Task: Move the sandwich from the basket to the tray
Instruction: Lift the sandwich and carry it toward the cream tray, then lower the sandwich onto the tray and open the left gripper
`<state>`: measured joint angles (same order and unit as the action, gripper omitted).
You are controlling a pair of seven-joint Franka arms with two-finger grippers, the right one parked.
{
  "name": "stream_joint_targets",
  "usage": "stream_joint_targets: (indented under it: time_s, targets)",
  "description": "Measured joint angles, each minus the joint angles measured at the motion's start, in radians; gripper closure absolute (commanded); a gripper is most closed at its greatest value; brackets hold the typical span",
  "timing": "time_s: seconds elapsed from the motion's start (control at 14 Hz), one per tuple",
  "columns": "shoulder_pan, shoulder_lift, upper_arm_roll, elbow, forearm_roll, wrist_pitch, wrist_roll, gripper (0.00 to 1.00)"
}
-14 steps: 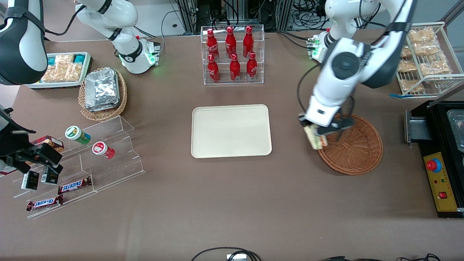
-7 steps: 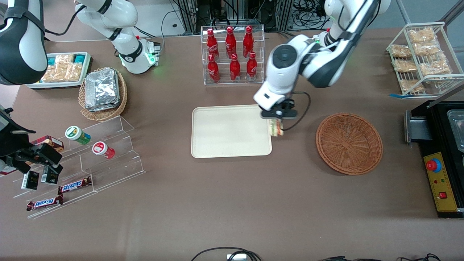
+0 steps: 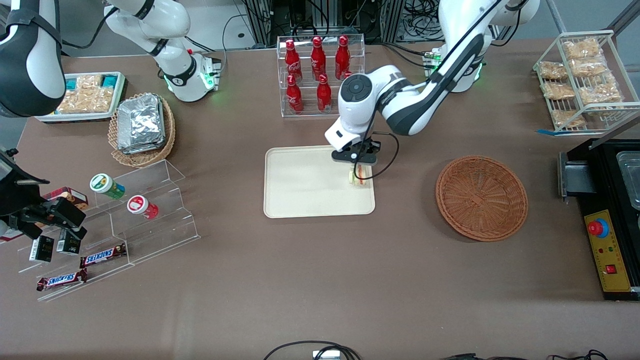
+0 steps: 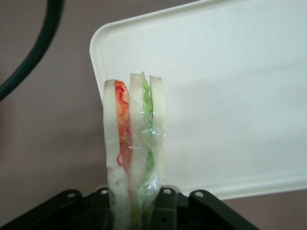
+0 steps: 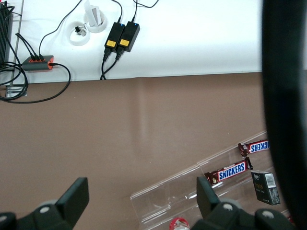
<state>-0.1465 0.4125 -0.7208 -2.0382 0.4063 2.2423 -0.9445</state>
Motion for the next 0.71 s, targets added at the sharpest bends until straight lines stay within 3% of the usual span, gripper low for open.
stream_joint_targets:
  time_s: [0.29, 0.57, 0.64, 0.71]
  targets:
    - [-0.03, 0.13, 0.001, 0.06, 0.105, 0.002, -0.09, 1.0]
    - [-0.033, 0.206, 0.001, 0.087, 0.142, 0.015, -0.093, 1.0]
    - [-0.034, 0.215, 0.001, 0.088, 0.144, 0.018, -0.093, 0.86]
    - [-0.035, 0.22, 0.001, 0.089, 0.144, 0.019, -0.095, 0.6]
